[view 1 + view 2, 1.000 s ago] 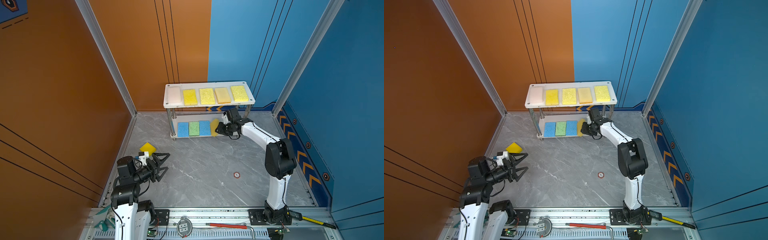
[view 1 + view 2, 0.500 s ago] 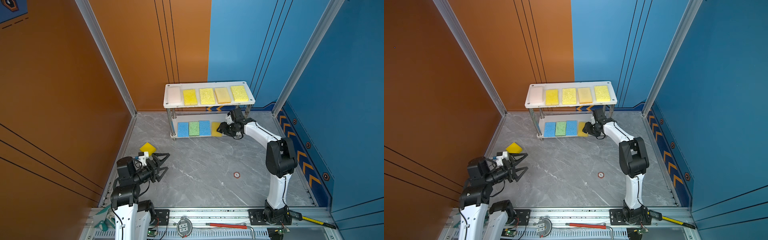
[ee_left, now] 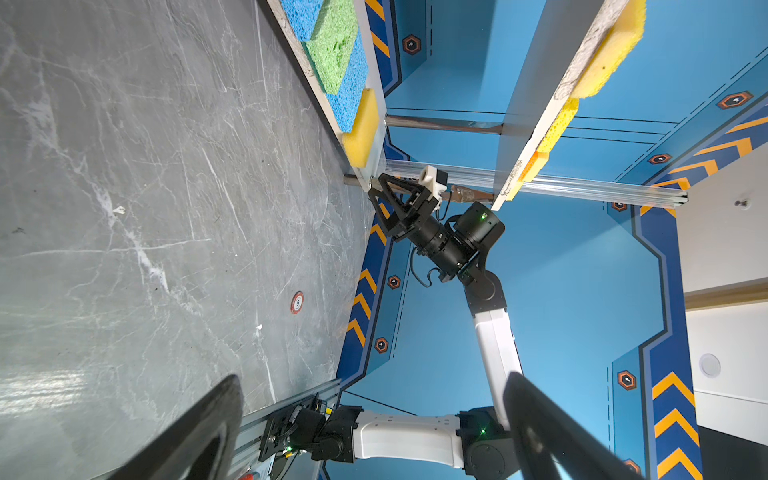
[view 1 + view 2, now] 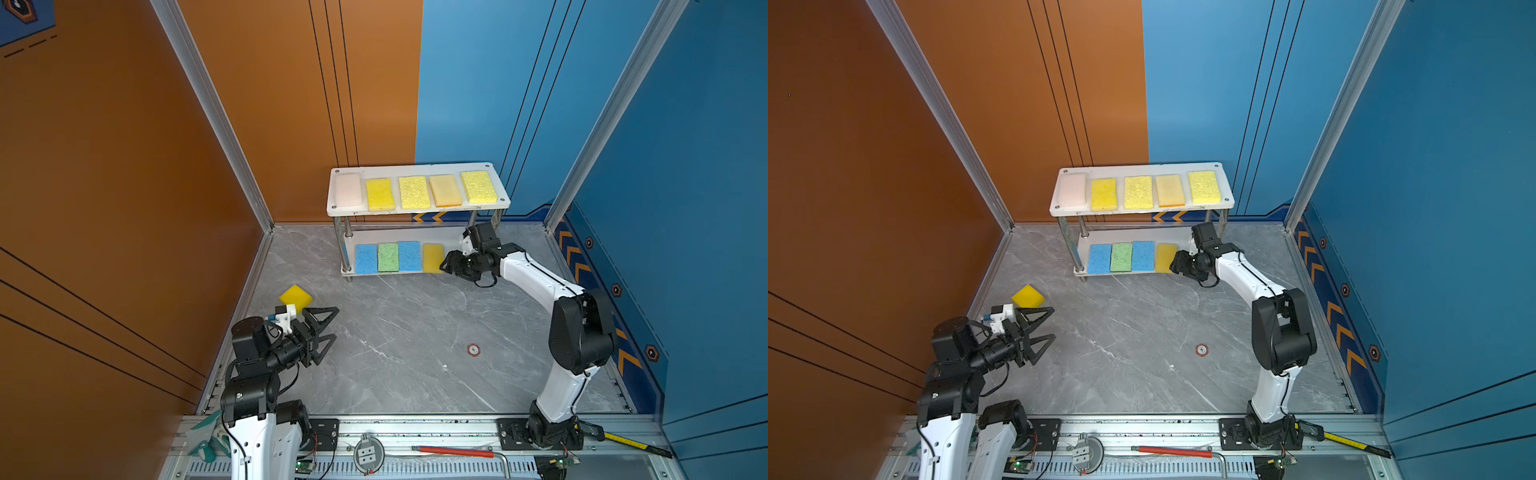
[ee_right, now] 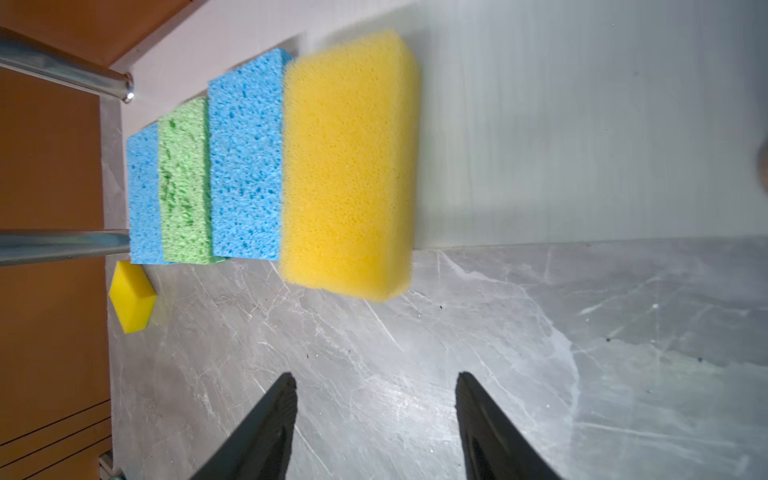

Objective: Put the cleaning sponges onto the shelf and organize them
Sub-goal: 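Withdraw the open right gripper from the yellow sponge on the shelf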

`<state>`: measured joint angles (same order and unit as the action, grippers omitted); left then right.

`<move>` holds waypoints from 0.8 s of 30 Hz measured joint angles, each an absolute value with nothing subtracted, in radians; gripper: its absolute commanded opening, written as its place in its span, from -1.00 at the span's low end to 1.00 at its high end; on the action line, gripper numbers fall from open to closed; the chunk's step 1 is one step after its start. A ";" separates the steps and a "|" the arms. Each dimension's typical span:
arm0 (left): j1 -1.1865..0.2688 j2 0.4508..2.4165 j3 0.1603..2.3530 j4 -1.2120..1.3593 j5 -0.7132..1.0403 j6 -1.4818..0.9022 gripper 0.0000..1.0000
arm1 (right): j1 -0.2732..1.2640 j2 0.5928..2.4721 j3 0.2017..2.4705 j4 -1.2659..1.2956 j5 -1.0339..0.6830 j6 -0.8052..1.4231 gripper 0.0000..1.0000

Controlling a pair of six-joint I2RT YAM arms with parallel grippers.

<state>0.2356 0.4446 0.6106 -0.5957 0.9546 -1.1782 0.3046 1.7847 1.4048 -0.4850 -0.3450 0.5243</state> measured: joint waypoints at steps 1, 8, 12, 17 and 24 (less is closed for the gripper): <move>0.236 0.439 0.606 -0.596 0.955 -1.179 0.96 | 0.305 1.759 1.387 -0.482 -0.348 0.525 0.14; 0.236 0.422 0.584 -0.598 0.951 -1.194 0.96 | 0.308 1.742 1.317 -0.480 -0.366 0.532 -0.42; 0.236 0.425 0.584 -0.598 0.951 -1.194 0.96 | 0.308 1.787 1.322 -0.479 -0.368 0.532 -0.55; 0.236 0.427 0.584 -0.599 0.950 -1.197 0.96 | 0.308 1.872 1.354 -0.479 -0.371 0.532 -0.56; 0.236 0.427 0.584 -0.599 0.950 -1.197 0.96 | 0.308 1.923 1.404 -0.479 -0.372 0.532 -0.56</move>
<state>0.2356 0.4271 0.5842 -0.5991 0.9501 -1.1973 0.3084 1.9228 1.4040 -0.4789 -0.3717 0.5320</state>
